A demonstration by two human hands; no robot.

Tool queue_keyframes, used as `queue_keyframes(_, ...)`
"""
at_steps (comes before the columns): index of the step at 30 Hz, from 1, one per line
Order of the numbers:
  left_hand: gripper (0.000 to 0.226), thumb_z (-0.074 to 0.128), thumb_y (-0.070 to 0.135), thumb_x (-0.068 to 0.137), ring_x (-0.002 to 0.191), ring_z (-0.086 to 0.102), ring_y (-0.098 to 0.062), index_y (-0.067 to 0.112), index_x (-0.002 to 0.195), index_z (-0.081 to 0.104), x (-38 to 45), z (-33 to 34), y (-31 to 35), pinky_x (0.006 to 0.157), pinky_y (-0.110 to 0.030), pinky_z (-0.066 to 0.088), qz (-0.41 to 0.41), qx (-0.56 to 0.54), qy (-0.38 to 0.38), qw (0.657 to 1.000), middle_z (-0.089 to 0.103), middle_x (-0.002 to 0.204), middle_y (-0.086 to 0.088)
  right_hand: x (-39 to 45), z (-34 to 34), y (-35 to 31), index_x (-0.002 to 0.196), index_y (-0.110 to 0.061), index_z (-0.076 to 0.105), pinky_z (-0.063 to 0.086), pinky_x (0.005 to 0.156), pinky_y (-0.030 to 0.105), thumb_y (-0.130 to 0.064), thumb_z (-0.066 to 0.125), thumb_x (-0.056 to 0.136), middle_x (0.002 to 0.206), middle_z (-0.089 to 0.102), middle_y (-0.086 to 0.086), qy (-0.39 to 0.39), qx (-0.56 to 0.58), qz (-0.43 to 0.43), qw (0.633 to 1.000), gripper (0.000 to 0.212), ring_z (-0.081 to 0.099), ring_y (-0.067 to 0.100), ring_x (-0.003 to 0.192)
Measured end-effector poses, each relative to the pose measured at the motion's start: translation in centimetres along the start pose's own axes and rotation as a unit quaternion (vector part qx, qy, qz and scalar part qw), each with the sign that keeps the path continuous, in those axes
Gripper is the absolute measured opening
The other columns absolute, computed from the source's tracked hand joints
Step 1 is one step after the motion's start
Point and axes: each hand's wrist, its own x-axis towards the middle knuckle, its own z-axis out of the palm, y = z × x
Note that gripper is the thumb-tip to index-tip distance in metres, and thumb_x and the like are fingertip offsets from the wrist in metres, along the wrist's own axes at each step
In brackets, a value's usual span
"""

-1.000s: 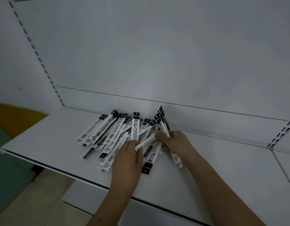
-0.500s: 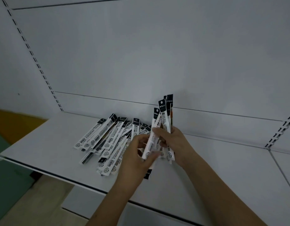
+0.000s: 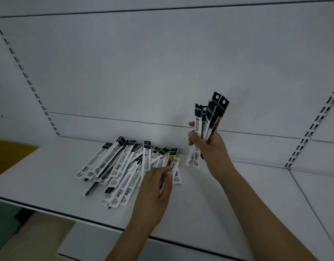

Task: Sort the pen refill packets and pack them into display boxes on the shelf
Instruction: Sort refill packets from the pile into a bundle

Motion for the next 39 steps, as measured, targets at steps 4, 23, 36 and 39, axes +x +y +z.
queue_keyframes(4, 0.031, 0.047, 0.040, 0.097, 0.107, 0.055, -0.005, 0.026, 0.120, 0.060, 0.0, -0.4, 0.3, 0.085, -0.008, 0.040, 0.002, -0.015, 0.006, 1.000, 0.057, 0.110, 0.014, -1.7, -0.6, 2.3, 0.093, -0.014, 0.066, 0.046, 0.059, 0.013, -0.021, 0.074, 0.085, 0.076, 0.068, -0.003, -0.096, -0.147, 0.075, 0.982, 0.013, 0.062, 0.002, 0.064)
queue_keyframes(23, 0.016, 0.073, 0.028, 0.087, 0.050, 0.057, 0.009, 0.017, 0.076, 0.066, 6.5, -1.8, 5.4, 0.048, -0.005, 0.037, -0.059, -0.077, -0.120, 0.988, 0.061, 0.053, 0.018, -4.7, -0.9, 4.6, 0.119, -0.027, 0.057, 0.041, 0.086, 0.019, -0.057, 0.062, 0.084, 0.108, 0.060, -0.010, -0.198, -0.423, -0.019, 0.884, 0.046, 0.051, 0.004, 0.097)
queue_keyframes(36, 0.036, 0.064, 0.040, 0.085, 0.058, 0.061, -0.015, 0.005, 0.092, 0.069, 6.5, -1.4, 5.5, 0.056, -0.030, 0.049, -0.072, -0.069, -0.125, 0.987, 0.069, 0.072, -0.010, -6.5, -1.8, 2.0, 0.095, -0.031, 0.064, 0.047, 0.064, 0.018, -0.053, 0.064, 0.084, 0.088, 0.062, -0.020, -0.111, -0.465, -0.034, 0.878, 0.025, 0.059, 0.003, 0.069)
queue_keyframes(39, 0.021, 0.061, 0.027, 0.085, 0.049, 0.053, -0.007, 0.009, 0.076, 0.060, 6.5, -1.6, 5.9, 0.048, -0.018, 0.044, -0.070, -0.056, -0.135, 0.987, 0.059, 0.058, 0.001, -6.3, -2.1, 1.8, 0.093, -0.025, 0.067, 0.046, 0.063, 0.016, -0.043, 0.057, 0.094, 0.085, 0.068, -0.013, -0.142, -0.366, -0.008, 0.920, 0.022, 0.065, 0.004, 0.072)
